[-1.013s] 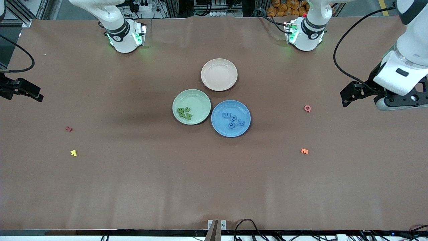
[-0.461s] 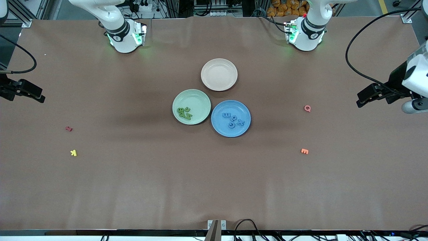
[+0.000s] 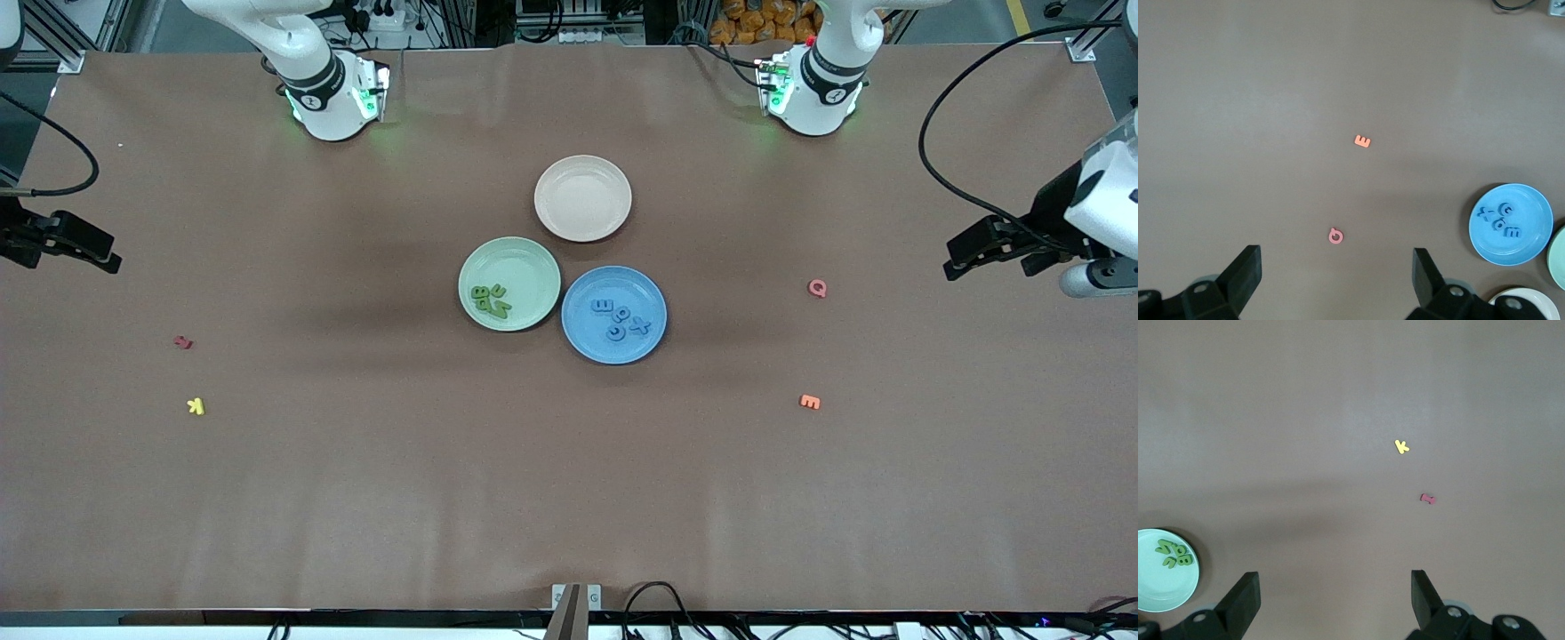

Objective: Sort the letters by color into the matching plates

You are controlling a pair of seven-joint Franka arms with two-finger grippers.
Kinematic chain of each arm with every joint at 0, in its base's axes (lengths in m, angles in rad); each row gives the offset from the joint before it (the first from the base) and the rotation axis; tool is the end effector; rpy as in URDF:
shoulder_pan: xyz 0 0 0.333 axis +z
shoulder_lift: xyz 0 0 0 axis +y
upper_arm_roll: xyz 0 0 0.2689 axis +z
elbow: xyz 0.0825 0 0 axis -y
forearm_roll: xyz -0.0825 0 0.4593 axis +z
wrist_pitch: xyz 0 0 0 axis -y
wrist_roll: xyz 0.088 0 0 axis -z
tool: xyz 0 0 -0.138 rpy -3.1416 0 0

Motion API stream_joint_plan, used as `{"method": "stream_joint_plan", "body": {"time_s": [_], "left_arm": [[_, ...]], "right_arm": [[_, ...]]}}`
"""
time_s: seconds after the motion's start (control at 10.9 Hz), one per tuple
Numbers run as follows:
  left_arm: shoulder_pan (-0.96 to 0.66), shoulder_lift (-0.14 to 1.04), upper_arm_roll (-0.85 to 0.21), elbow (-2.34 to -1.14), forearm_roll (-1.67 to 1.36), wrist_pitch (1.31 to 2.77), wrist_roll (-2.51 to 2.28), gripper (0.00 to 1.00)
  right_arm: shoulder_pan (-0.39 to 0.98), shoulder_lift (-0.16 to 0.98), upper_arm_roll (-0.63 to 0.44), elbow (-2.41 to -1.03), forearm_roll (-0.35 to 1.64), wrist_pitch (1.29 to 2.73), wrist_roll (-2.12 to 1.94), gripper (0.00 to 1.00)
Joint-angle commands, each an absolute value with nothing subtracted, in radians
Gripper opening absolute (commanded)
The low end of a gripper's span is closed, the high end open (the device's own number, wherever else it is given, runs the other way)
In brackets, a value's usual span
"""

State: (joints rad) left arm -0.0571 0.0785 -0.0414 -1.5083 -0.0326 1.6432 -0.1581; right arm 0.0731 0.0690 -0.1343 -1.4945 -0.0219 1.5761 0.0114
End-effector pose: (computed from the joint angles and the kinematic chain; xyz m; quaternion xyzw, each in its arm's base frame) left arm 0.6560 -0.0684 0.5370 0.9990 0.0306 0.0257 0.0214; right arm 0.6479 -0.0406 0.5450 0.9992 -0.0361 0.0062 0.0157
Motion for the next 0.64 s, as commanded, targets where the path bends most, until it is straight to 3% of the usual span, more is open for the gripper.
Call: {"method": "stream_joint_plan", "body": {"time_s": [0.0,0.55], "left_arm": [[-0.06,0.035,-0.078,-1.529,0.008,1.646,-0.201,1.0],[-0.057,0.052,-0.072,-1.532,0.098,1.638,-0.158,1.0]], "right_arm": [[0.074,0.066,-0.135,-1.5,-0.012,1.582,0.023,1.0],[0.074,0.066,-0.135,-1.5,-0.012,1.58,0.021,1.0]]}}
